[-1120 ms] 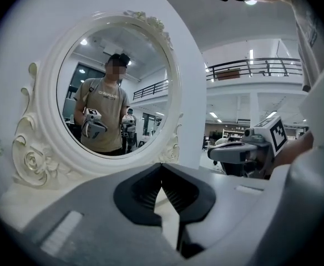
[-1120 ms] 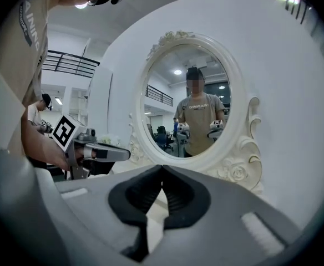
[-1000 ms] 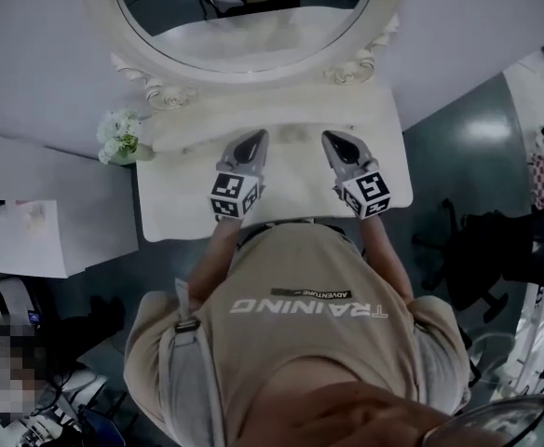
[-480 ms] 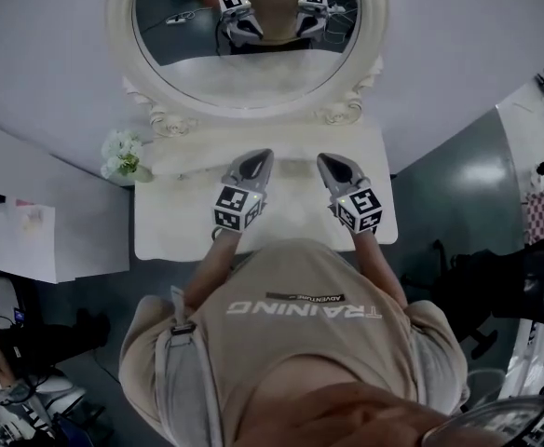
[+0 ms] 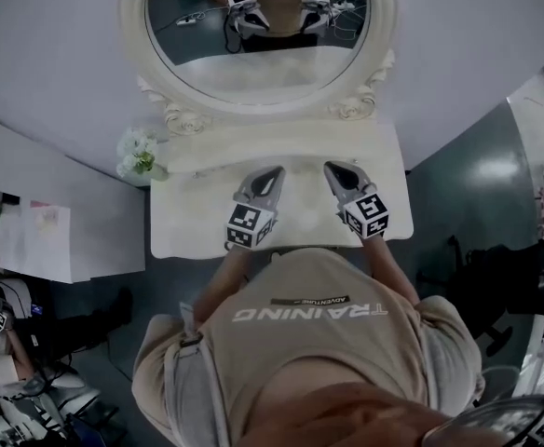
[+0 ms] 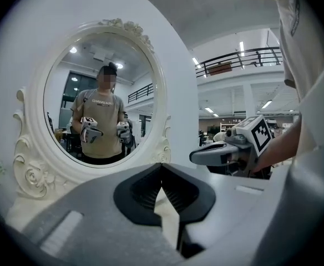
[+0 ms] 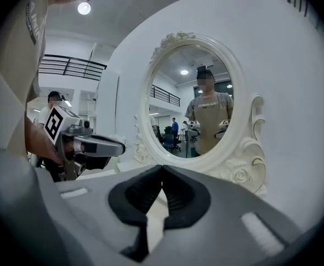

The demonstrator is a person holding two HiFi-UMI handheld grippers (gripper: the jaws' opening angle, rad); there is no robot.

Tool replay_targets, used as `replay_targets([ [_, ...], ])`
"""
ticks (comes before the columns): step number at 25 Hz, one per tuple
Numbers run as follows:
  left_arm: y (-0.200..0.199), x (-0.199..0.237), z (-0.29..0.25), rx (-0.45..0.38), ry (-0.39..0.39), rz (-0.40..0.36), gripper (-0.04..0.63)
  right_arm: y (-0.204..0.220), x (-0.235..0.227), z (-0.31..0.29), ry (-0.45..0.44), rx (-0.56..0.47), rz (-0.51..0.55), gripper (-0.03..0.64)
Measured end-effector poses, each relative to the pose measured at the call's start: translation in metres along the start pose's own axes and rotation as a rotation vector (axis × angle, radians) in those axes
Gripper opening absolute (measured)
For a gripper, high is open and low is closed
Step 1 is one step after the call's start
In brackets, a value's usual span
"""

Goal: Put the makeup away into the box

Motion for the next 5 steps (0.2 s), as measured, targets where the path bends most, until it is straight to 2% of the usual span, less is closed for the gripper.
replay_targets([
  [5, 0.015, 0.0, 0.003, 0.003, 0.019, 0.078, -0.002, 0.014, 0.017, 0.007, 0.006, 0.026, -0.016, 0.003],
])
Point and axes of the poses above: the fingertips, and each gripper's own axes: z backward along the fingers, x to its left, y out of its underside, the point moved 2 cm from there along z, backward along the fingers
